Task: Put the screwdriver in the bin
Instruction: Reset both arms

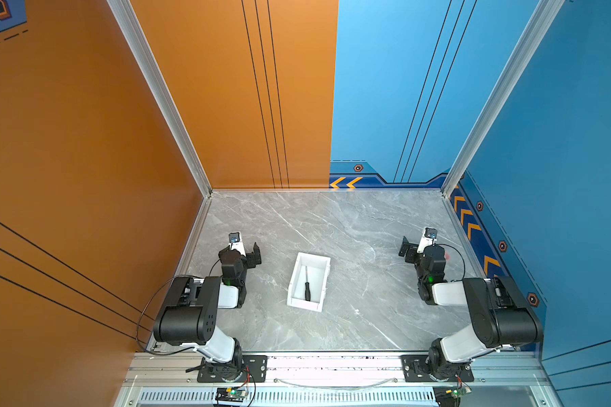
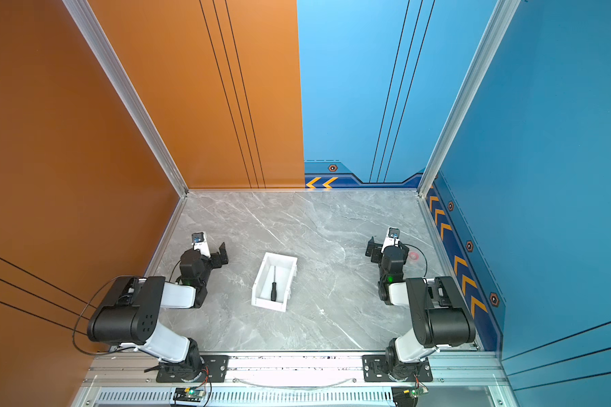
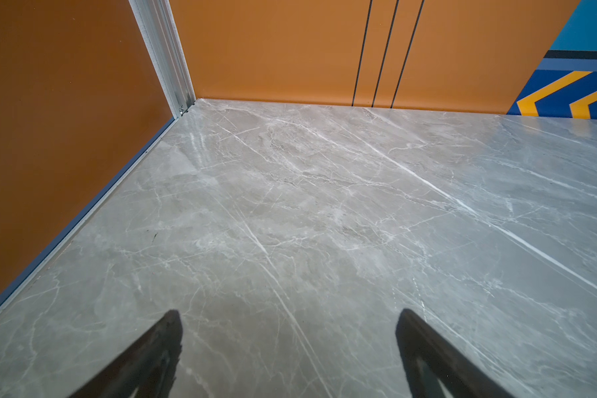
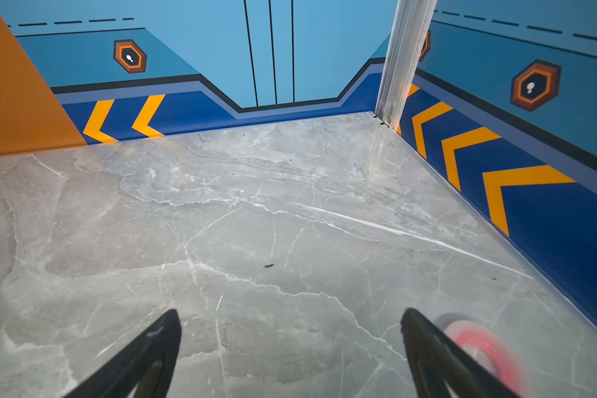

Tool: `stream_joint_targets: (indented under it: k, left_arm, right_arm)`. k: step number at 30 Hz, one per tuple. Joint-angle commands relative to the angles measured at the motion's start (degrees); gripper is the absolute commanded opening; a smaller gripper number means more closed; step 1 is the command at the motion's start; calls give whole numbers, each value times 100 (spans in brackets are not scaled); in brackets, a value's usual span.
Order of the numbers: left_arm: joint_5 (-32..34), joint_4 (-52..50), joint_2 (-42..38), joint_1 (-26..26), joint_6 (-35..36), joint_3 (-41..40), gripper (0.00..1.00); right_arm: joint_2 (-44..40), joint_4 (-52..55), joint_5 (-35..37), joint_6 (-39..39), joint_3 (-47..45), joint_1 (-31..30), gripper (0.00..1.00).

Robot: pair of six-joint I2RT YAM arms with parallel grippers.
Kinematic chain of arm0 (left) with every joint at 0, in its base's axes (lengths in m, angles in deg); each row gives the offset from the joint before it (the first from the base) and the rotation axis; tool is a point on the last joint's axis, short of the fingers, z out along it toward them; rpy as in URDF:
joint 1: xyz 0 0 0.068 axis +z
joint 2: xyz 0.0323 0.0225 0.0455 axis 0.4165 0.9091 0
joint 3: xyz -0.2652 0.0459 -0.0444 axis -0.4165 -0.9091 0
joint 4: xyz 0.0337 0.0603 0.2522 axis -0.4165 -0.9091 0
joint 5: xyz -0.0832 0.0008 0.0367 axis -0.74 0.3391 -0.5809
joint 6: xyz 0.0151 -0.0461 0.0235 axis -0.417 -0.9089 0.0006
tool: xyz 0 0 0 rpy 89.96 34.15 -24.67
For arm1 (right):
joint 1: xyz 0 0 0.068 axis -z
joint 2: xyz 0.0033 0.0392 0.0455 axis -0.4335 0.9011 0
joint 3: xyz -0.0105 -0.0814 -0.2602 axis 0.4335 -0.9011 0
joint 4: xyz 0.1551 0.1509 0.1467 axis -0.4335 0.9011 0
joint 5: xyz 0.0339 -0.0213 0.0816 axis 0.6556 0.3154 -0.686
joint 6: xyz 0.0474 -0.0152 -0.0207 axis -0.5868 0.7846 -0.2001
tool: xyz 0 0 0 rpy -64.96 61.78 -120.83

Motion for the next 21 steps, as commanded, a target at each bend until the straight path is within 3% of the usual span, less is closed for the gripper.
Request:
stream_joint_targets:
  k: [1, 15, 16, 18, 21]
  left_arm:
    - [-201, -177, 9, -20, 121, 141, 98]
    - [-678, -169, 5, 65, 181, 131, 98]
    - [-900, -149, -18, 95, 221, 92, 98]
    - [-2023, 134, -61, 154, 527, -98, 98]
    - [-1891, 346, 11, 72, 604, -121, 98]
  right_arm:
    - [-13, 238, 157, 174, -1, -67, 100]
    - [-13, 238, 149, 175, 7, -68, 100]
    - [-14, 238, 146, 176, 1, -68, 100]
    - [-13, 238, 149, 177, -5, -68, 100]
    - [-13, 238, 144, 180, -1, -73, 100]
